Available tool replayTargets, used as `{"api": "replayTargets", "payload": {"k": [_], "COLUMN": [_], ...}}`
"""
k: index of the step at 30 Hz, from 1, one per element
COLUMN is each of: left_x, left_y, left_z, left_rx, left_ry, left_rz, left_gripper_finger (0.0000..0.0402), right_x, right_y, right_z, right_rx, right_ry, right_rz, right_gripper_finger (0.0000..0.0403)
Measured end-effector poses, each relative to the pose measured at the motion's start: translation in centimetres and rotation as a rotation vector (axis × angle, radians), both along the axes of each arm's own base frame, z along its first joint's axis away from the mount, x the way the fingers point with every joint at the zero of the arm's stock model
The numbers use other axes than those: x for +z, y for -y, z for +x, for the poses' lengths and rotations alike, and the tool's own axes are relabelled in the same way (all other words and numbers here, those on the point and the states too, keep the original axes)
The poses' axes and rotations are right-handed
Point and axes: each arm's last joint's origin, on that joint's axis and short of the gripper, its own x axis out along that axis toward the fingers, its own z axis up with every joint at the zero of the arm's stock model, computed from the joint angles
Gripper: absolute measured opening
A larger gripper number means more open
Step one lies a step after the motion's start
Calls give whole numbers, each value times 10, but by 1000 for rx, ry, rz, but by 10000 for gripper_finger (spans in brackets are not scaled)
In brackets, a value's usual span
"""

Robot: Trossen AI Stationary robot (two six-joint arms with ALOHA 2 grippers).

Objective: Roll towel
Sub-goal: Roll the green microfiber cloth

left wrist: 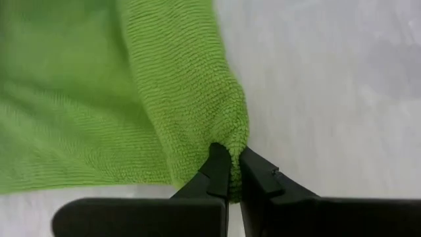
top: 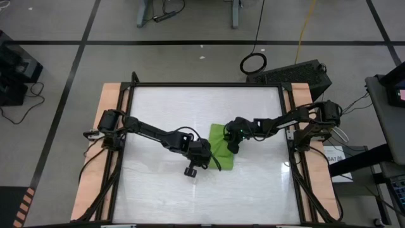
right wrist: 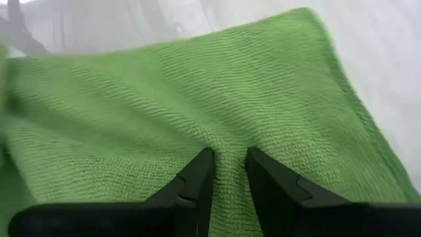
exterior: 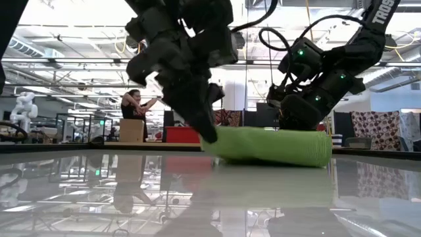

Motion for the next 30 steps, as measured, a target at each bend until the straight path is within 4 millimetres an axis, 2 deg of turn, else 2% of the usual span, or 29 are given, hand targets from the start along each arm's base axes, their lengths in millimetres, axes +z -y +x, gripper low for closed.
{"api": "replayTargets", "payload": {"k": [6,13,17,21,25,30], "left_x": [6,3,2,-1,-10,-20], "left_y": [3,-3,-9,-14,-15,-13], "left_z": [3,3,2,4,5,7], "left_rx": [-23,-42,-25,-21,-38,-55], "left_ry": [12,-4,-23,-24,-53,-80], "left_rz": [-33,-28,-25,-40,-80,-123], "left_gripper_finger": [15,15,15,15,15,15], "right_x": [3,9,24,49,70,74], "right_y": [5,1,-10,-26,-53,-95], "right_z": [3,8,6,2,-3,-10], "right_rx": [20,62,96,161,230,285], "right_ry": [59,72,112,200,283,305], "right_rz": [8,47,41,14,-32,-65], "right_gripper_finger": [100,156,180,185,185,185]}}
